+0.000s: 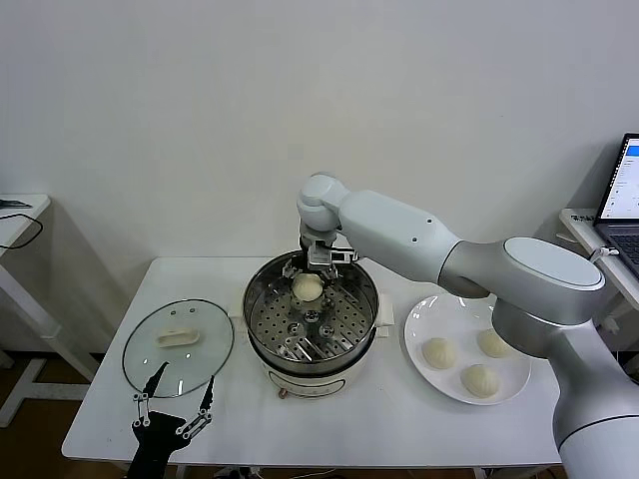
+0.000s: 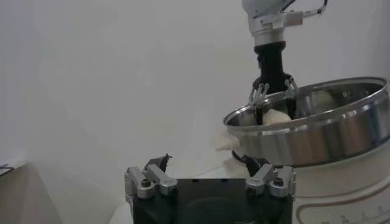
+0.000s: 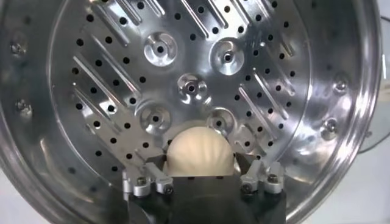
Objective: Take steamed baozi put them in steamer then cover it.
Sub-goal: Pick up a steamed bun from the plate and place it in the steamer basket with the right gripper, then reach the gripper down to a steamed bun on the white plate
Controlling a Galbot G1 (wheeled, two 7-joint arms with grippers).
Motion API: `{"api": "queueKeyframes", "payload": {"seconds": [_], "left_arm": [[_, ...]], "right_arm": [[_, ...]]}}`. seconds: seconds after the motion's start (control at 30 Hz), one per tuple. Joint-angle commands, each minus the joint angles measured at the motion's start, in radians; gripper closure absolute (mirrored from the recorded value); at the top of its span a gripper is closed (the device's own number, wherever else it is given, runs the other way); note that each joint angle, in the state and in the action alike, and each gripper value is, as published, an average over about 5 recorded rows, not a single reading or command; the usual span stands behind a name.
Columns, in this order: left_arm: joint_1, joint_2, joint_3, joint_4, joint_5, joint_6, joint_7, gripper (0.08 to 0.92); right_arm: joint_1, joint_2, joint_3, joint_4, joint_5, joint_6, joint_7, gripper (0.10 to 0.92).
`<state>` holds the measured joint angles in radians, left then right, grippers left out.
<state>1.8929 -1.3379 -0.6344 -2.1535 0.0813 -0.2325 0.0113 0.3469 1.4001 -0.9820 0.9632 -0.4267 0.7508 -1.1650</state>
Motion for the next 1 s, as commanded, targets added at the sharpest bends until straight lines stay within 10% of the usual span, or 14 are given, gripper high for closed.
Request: {"api": "queueKeyframes", "payload": {"seconds": [0.03, 0.37, 1.0], "left_arm": [[-0.003, 0.004, 0.001, -0.001, -0.001, 0.005, 0.000, 0.177], [-0.010, 0.009, 0.006, 0.006, 0.003, 0.005, -0.002, 0.177], [-0.006, 0.004, 0.010, 0.012, 0.006, -0.005, -0.005, 0.177]], "right_arm": [[0.079, -0.136, 0.032, 0.145, 0.251, -0.203, -0.120, 0.203], [0.287, -0.521, -0.179, 0.188, 0.819, -0.841, -0.126, 0.203], [-0.017, -0.697, -0.341, 0.222, 0.779, -0.942, -0.004, 0.203]]}}
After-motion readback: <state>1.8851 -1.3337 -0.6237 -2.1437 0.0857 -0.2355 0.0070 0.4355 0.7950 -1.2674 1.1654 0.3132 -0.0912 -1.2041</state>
